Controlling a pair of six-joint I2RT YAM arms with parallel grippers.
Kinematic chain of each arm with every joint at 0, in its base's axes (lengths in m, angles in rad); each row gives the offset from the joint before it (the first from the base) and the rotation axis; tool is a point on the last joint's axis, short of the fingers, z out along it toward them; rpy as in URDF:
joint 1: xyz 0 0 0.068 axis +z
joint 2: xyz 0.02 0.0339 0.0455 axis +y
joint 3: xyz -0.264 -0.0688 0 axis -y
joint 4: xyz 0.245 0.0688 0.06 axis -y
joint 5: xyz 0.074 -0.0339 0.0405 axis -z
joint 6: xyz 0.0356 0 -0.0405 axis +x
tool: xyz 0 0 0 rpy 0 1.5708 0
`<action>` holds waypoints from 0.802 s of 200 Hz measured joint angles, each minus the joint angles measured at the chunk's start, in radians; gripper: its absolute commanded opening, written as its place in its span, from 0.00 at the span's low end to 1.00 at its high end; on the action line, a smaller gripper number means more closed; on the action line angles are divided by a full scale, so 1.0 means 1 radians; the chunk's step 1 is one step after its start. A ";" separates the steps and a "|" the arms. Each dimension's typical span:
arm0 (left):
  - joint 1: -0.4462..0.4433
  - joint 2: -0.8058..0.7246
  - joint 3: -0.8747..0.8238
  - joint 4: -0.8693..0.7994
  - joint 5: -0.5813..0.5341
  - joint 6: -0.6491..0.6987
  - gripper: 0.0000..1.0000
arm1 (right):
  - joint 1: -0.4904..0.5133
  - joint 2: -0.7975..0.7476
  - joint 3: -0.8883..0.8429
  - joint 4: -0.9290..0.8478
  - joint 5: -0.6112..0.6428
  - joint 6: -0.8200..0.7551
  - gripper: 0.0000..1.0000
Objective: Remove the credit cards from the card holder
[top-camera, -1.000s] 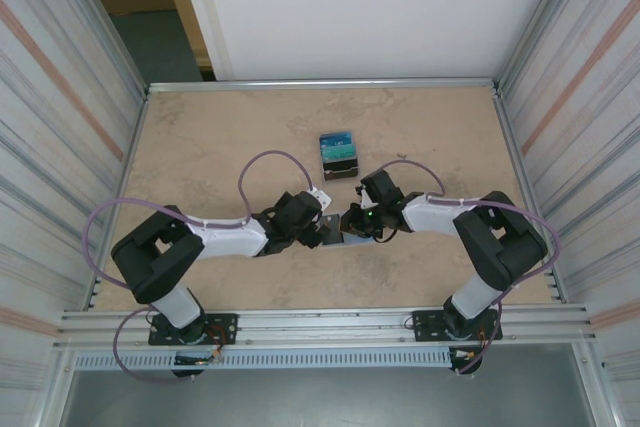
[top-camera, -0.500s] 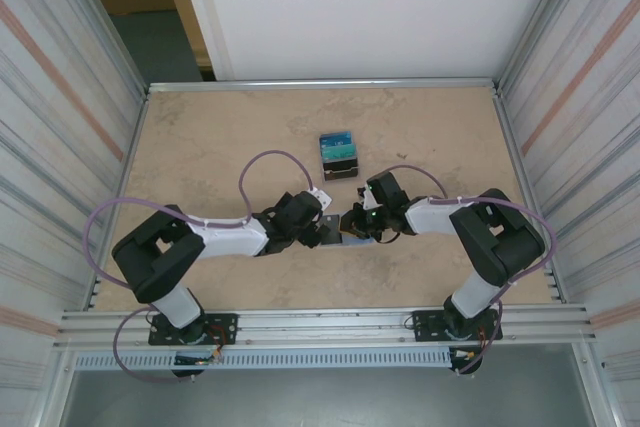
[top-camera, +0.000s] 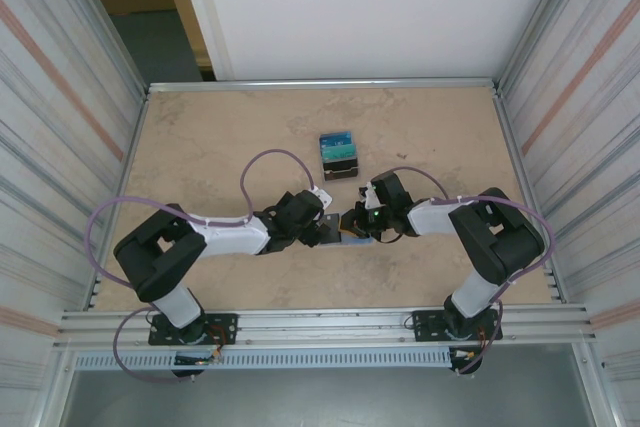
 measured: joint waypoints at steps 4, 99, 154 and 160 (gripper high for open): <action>0.000 0.000 0.000 0.000 -0.001 0.000 0.95 | 0.000 0.000 -0.001 0.002 0.000 0.002 0.05; 0.003 0.000 0.000 0.002 -0.002 0.000 0.96 | -0.015 0.000 -0.010 0.017 -0.006 0.012 0.00; 0.002 0.000 0.000 0.005 0.001 0.000 0.95 | -0.027 -0.018 -0.010 -0.021 0.006 -0.010 0.00; 0.002 0.000 0.000 0.004 0.001 0.000 0.95 | -0.028 -0.022 -0.010 -0.027 0.007 -0.010 0.00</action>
